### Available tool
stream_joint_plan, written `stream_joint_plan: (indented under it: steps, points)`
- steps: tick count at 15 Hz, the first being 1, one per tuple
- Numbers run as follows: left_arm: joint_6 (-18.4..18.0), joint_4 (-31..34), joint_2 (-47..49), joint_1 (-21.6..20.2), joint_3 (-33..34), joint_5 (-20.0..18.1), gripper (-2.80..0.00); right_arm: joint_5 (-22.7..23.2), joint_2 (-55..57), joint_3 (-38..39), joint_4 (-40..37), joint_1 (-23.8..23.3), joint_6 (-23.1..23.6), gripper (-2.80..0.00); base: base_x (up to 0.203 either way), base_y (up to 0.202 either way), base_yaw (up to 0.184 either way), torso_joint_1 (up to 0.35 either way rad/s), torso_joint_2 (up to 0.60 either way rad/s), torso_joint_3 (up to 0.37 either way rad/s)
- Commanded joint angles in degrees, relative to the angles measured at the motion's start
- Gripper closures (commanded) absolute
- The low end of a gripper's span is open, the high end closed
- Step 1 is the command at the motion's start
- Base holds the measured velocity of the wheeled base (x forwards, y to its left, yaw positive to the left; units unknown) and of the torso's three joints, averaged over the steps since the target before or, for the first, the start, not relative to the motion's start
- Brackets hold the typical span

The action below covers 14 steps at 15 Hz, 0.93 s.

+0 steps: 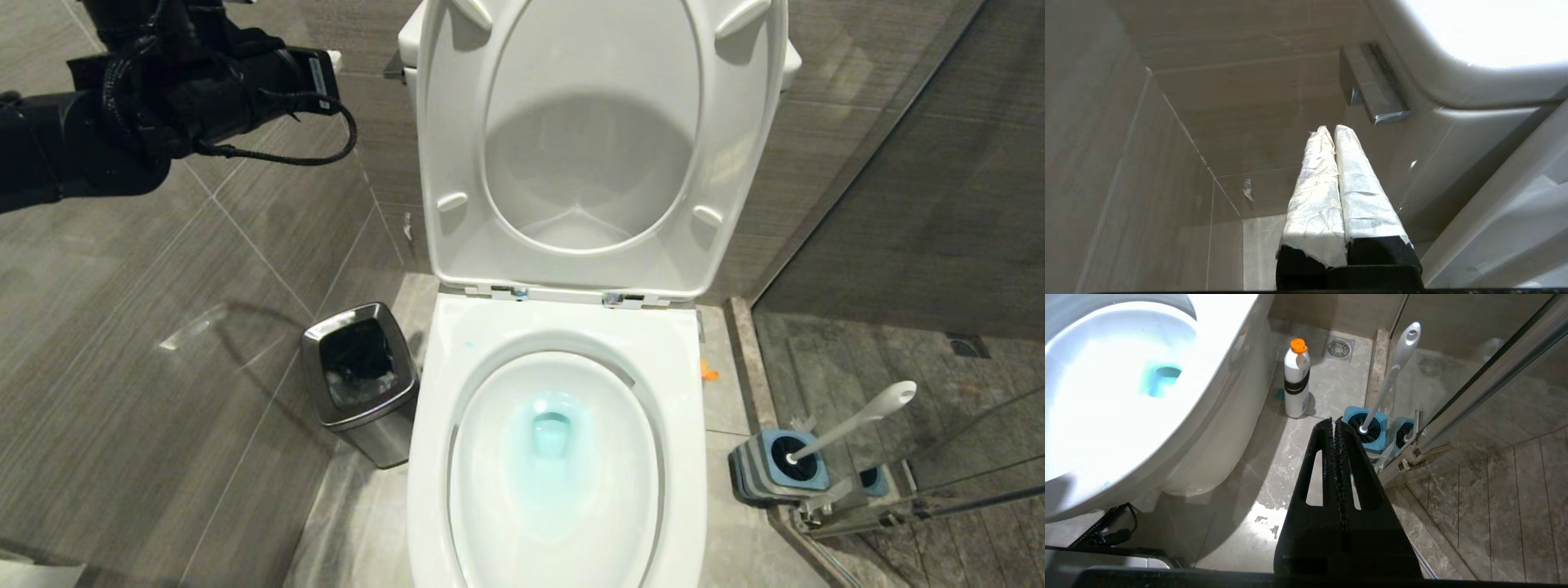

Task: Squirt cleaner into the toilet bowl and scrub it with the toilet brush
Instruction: Flush the toilet

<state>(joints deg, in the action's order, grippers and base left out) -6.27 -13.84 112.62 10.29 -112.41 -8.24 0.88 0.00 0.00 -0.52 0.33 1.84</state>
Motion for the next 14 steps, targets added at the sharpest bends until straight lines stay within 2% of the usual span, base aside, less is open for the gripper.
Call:
stream_joint_plan:
  steps: [1, 4, 8, 9, 12, 14]
  points:
    - [0.0, -0.1, -0.1, 0.5, 0.0, 0.1, 0.0, 0.0, 0.0, 0.1, 0.0, 0.0, 0.0, 0.0, 0.0, 0.0, 0.0, -0.001, 0.0, -0.153]
    - [0.0, -0.2, -0.1, 0.6, 0.0, 0.1, 0.0, 0.0, 0.0, 0.0, 0.0, 0.0, 0.0, 0.0, 0.0, 0.0, 0.0, 0.001, 0.0, -0.183]
    - [2.2, -1.4, -0.4, -0.2, -0.1, 0.9, 0.0, 0.0, 0.0, 0.1, 0.0, 0.0, 0.0, 0.0, 0.0, 0.0, 0.0, 0.004, 0.0, -0.076]
    - [2.7, -3.2, -0.5, -0.8, -0.1, 0.9, 0.0, 0.0, 0.0, 0.1, 0.0, 0.0, 0.0, 0.0, 0.0, 0.0, 0.0, 0.0, 0.0, 0.0]
    - [0.1, -9.1, -0.6, -2.8, -0.1, 1.0, 0.0, 0.0, 0.0, 0.1, 0.0, 0.0, 0.0, 0.0, 0.0, 0.0, 0.0, 0.0, 0.0, 0.0]
    - [-0.1, -11.9, -0.9, -3.2, -0.1, 1.0, 0.0, 0.0, 0.0, 0.0, 0.0, 0.0, 0.0, 0.0, 0.0, 0.0, 0.0, 0.0, 0.0, 0.0]
